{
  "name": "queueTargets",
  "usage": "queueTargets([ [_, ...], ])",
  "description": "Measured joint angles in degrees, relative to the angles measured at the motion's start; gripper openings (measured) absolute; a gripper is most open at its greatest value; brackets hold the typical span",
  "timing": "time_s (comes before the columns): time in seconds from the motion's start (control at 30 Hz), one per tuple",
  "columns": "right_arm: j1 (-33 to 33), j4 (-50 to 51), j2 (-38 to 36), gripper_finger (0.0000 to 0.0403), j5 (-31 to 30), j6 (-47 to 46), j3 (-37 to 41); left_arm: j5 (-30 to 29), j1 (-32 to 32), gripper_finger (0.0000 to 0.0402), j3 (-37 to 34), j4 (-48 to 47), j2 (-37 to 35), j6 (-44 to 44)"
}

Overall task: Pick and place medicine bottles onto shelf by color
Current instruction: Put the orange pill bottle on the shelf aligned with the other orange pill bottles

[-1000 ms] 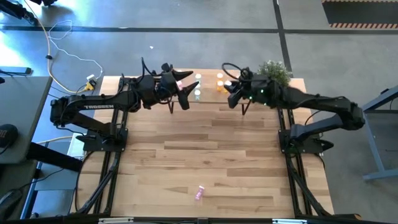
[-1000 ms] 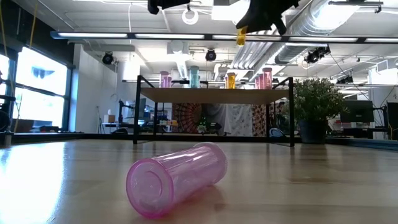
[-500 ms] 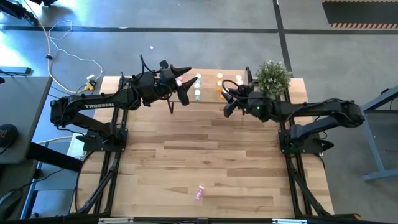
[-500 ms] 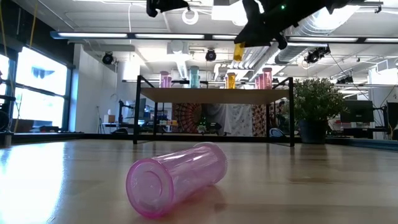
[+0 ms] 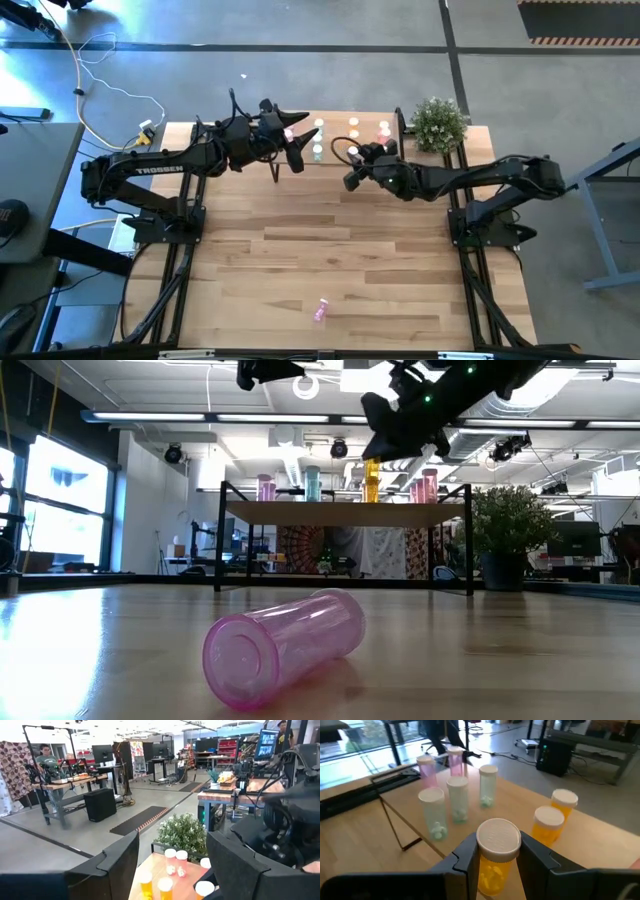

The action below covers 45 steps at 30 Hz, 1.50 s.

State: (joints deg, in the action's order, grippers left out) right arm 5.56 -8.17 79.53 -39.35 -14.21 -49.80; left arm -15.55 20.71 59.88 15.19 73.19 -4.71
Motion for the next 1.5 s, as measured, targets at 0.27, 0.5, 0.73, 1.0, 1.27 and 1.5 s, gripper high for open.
queueTargets([
  [0.27,0.34,-0.09,2.39,0.0094,-2.25,-0.78,0.0,-0.01,0.0,0.022,0.0,-0.84,0.0,0.0],
  [0.5,1.22,0.61,2.33,0.0094,-2.18,1.81,0.0,-0.01,0.0,0.022,0.0,-0.84,0.0,0.0],
  [0.73,2.28,1.92,3.3,0.0094,-1.98,1.22,0.0,-0.02,0.0,0.022,0.0,-0.84,0.0,0.0],
  [1.0,2.69,0.27,4.58,0.0094,-0.78,2.25,-0.04,-0.02,0.0,0.022,0.0,-0.84,0.0,0.0],
  [1.27,3.28,0.59,4.6,0.0095,-2.41,2.22,-0.04,-0.02,0.0,0.022,0.0,-0.84,0.0,0.0],
  [1.5,3.37,0.57,4.6,0.0125,-2.38,2.25,-0.04,-0.02,0.0,0.022,0.0,-0.84,0.0,-0.02],
])
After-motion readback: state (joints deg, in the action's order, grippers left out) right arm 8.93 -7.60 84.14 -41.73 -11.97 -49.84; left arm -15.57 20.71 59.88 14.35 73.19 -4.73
